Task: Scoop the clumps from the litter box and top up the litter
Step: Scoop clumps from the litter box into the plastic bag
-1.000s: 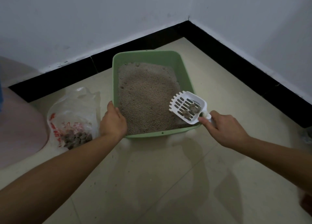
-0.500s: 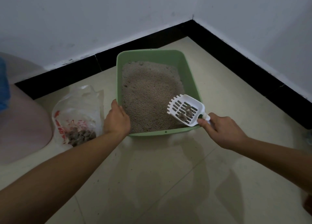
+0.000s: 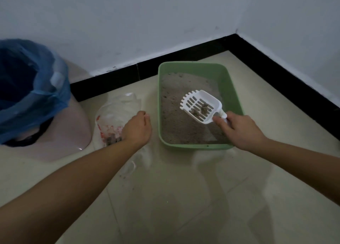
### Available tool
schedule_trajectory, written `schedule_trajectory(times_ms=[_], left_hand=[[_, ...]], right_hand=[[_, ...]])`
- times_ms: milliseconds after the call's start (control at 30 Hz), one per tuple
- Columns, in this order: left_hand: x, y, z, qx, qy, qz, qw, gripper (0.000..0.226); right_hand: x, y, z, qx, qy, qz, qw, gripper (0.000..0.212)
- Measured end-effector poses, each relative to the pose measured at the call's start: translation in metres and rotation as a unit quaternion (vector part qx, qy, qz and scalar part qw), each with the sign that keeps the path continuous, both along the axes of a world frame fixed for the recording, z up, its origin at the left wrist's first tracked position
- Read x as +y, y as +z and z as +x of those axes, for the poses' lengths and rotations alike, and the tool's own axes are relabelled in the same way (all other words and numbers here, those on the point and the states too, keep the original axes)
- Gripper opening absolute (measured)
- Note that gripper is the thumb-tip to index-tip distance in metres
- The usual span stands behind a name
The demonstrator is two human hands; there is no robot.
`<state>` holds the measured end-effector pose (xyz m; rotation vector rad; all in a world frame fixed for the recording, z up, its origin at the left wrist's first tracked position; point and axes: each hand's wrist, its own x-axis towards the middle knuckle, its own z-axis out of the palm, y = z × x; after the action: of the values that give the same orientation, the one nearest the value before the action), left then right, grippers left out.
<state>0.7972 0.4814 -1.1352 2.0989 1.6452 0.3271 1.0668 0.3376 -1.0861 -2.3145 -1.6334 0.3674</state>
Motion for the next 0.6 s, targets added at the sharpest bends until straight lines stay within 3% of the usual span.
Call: schedule_trajectory(times_ms=[233,333,400,467,533,600], left_hand=[[0.017,-0.003,-0.101,0.133,0.086,0.038,0.987,0.049],[0.010,-0.007,-0.122,0.181,0.114,0.027,0.977,0.055],[0.008,-0.009,-0.127,0.179,0.106,0.009,0.978,0.055],[0.009,-0.008,-0.126,0.153,0.099,-0.011,0.983,0.052],[0.011,-0.006,-0.122,0.137,0.098,-0.005,0.986,0.046],[0.013,-0.004,-0.118,0.126,0.099,0.000,0.987,0.044]], right_hand=[[0.083,0.025,-0.097,0.004,0.112,-0.007,0.994,0.049],[0.109,0.036,-0.145,-0.104,0.166,-0.015,0.980,0.047],[0.117,0.033,-0.176,-0.242,0.239,-0.015,0.940,0.031],[0.119,0.030,-0.201,-0.366,0.316,-0.037,0.875,0.014],[0.118,0.029,-0.211,-0.419,0.343,-0.059,0.839,0.016],[0.119,0.035,-0.206,-0.432,0.347,-0.037,0.832,0.015]])
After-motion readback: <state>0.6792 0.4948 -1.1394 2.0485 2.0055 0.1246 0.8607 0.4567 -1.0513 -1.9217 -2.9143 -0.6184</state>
